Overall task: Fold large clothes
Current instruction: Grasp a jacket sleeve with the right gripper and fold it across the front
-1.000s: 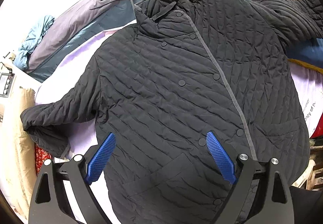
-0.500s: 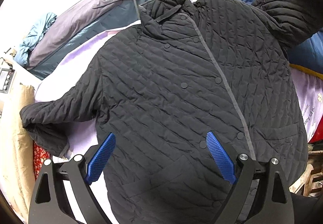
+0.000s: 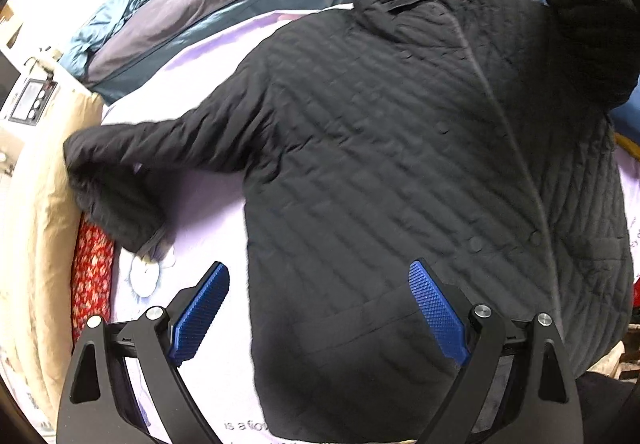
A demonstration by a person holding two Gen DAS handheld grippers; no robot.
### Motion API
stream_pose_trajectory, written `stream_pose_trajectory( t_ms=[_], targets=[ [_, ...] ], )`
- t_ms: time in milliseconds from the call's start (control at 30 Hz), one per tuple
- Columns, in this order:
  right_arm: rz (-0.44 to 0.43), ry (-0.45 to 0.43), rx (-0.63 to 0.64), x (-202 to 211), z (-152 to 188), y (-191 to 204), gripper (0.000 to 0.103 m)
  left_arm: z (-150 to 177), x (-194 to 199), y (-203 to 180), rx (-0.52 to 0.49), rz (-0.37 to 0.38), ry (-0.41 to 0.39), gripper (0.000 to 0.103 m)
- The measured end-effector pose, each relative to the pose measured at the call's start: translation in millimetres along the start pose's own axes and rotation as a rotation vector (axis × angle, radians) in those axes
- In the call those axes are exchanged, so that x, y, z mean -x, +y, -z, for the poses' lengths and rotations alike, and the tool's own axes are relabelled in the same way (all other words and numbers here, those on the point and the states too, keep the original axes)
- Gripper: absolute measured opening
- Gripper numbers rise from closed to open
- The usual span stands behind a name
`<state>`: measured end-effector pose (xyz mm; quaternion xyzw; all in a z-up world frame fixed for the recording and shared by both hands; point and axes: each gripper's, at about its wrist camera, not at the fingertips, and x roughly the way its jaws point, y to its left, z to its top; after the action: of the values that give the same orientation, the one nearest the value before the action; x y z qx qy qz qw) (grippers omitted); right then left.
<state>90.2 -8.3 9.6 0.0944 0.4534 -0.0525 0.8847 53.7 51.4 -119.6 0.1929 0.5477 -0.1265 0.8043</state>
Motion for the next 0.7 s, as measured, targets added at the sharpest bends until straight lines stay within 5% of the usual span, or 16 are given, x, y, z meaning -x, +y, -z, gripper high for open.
stream_pose_trajectory(
  t_ms=[300,400,433,467,700],
  targets=[
    [0.05,0.13,0.025,-77,39,19,0.011,3,-9,25,0.07,-0.004,0.013,0.089],
    [0.087,0.147,0.0,-89,43,15,0.044,0,-11,30,0.082,-0.005,0.009,0.089],
    [0.102,0.136,-0.009,-89,44,14,0.077,-1,-13,31,0.083,-0.007,0.01,0.09],
    [0.105,0.121,-0.012,-86,44,14,0.085,-1,-14,31,0.083,-0.01,0.012,0.092],
    [0.14,0.113,0.034,-72,57,-1,0.085,-14,-20,30,0.072,-0.005,0.017,0.093]
  ],
)
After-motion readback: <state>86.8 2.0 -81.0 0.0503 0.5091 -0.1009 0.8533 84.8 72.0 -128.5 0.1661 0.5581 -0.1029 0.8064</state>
